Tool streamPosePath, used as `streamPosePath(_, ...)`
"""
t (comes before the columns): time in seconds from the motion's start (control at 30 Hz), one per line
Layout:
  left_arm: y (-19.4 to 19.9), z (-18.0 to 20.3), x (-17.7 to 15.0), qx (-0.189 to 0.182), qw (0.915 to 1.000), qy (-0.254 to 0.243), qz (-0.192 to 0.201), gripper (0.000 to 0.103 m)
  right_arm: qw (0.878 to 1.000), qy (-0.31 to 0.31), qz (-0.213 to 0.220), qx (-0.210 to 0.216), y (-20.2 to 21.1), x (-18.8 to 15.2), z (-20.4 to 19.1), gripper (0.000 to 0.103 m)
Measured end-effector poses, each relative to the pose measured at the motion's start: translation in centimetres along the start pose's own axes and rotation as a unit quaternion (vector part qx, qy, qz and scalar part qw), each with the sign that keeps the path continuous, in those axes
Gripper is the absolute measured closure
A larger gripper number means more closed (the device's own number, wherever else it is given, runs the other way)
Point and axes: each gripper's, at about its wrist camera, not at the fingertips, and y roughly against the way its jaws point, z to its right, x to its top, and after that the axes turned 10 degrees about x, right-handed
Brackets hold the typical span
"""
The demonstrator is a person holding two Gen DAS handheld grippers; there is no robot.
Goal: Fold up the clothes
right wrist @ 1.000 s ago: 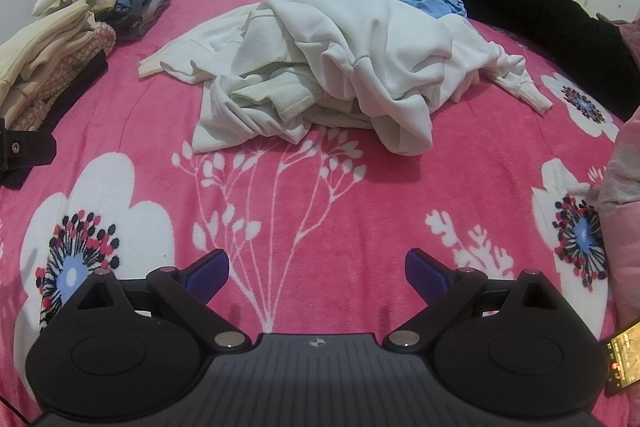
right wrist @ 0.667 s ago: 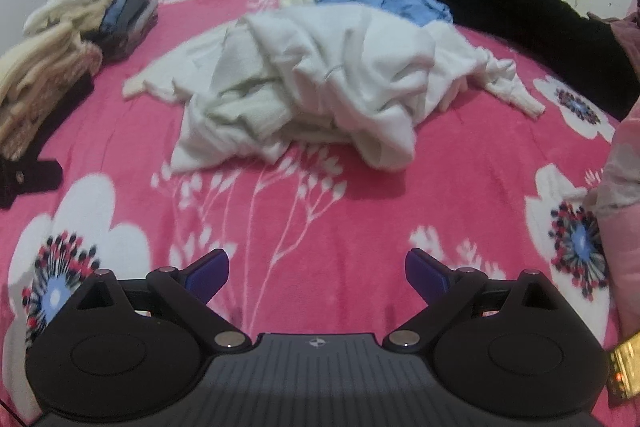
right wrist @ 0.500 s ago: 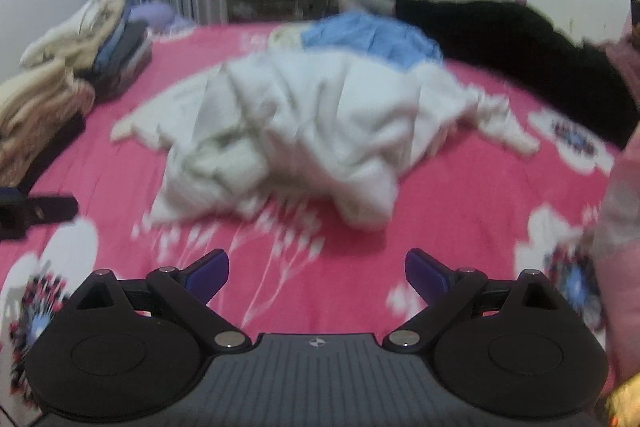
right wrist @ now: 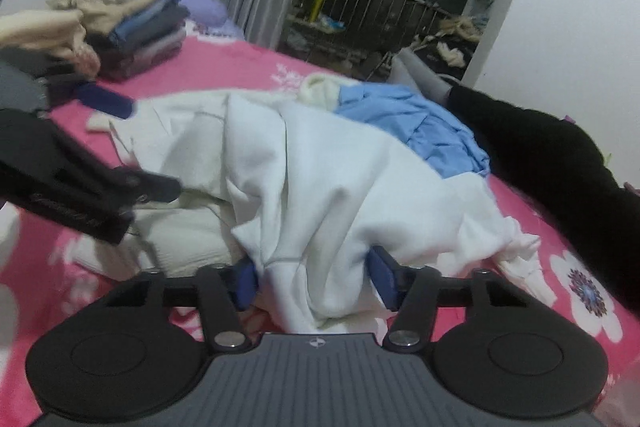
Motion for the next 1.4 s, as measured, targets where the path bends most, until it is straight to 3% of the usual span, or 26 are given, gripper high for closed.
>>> streamPosePath(0.03,-1.0,0.2,0.3,-0.003,0.9999,-0.013,-0.002,0.027,1.0,-0.004,-0.003,-0.002,-0.4,0.1,0.3,0.072)
streamPosePath(0.07,-1.7,0.4,0.4,-0.004,0.9997,-0.023,-0.005,0.032,1.0,-0.013,-0.001,0.0,-0.4,0.2,0.6,0.079)
streamPosePath(0.1,-2.4,0.6,0.6,-0.003,0.9996,-0.028,-0.009,0.048,1.0,-0.022,0.002,0.001,-0.3,0.3,1.0,0.084)
streamPosePath(0.17,-3.2,0.1,0.9,-0.016,0.9997,-0.004,-0.02,0.065,0.999,-0.037,0.024,0.001,0.7,0.5,1.7,0.087)
streamPosePath(0.23,-3.2,-0.9,1.1,-0.025,0.9985,0.045,-0.022,0.091,0.998,-0.04,0.053,-0.003,2.3,1.0,2.3,0.089)
streamPosePath(0.3,-2.5,-1.8,1.3,-0.015,0.996,0.087,-0.014,0.096,0.996,-0.044,0.082,-0.006,3.9,2.0,3.0,0.09)
streamPosePath(0.57,4.8,-5.4,3.3,0.003,0.9872,0.145,0.068,0.098,0.974,-0.075,0.216,-0.004,11.9,5.9,5.5,0.09)
streamPosePath(0.77,14.1,-9.7,5.7,-0.008,0.9663,0.206,0.154,0.098,0.948,-0.08,0.308,-0.008,18.9,7.7,6.0,0.091)
streamPosePath(1.0,24.0,-12.6,8.6,-0.029,0.9413,0.229,0.247,0.098,0.911,-0.066,0.408,-0.003,27.9,9.9,5.7,0.091)
streamPosePath(1.1,28.0,-13.6,9.8,-0.045,0.9286,0.237,0.282,0.098,0.895,-0.067,0.441,0.023,32.3,10.8,5.8,0.091)
streamPosePath(1.27,33.0,-15.8,11.4,-0.077,0.9077,0.262,0.319,0.098,0.86,-0.118,0.483,0.117,38.4,11.6,7.9,0.09)
streamPosePath(1.37,34.5,-16.7,11.8,-0.097,0.8988,0.271,0.33,0.098,0.837,-0.152,0.496,0.174,40.8,11.3,9.8,0.09)
streamPosePath(1.4,34.6,-16.9,11.6,-0.104,0.8978,0.276,0.327,0.098,0.836,-0.159,0.492,0.186,40.9,11.2,10.3,0.09)
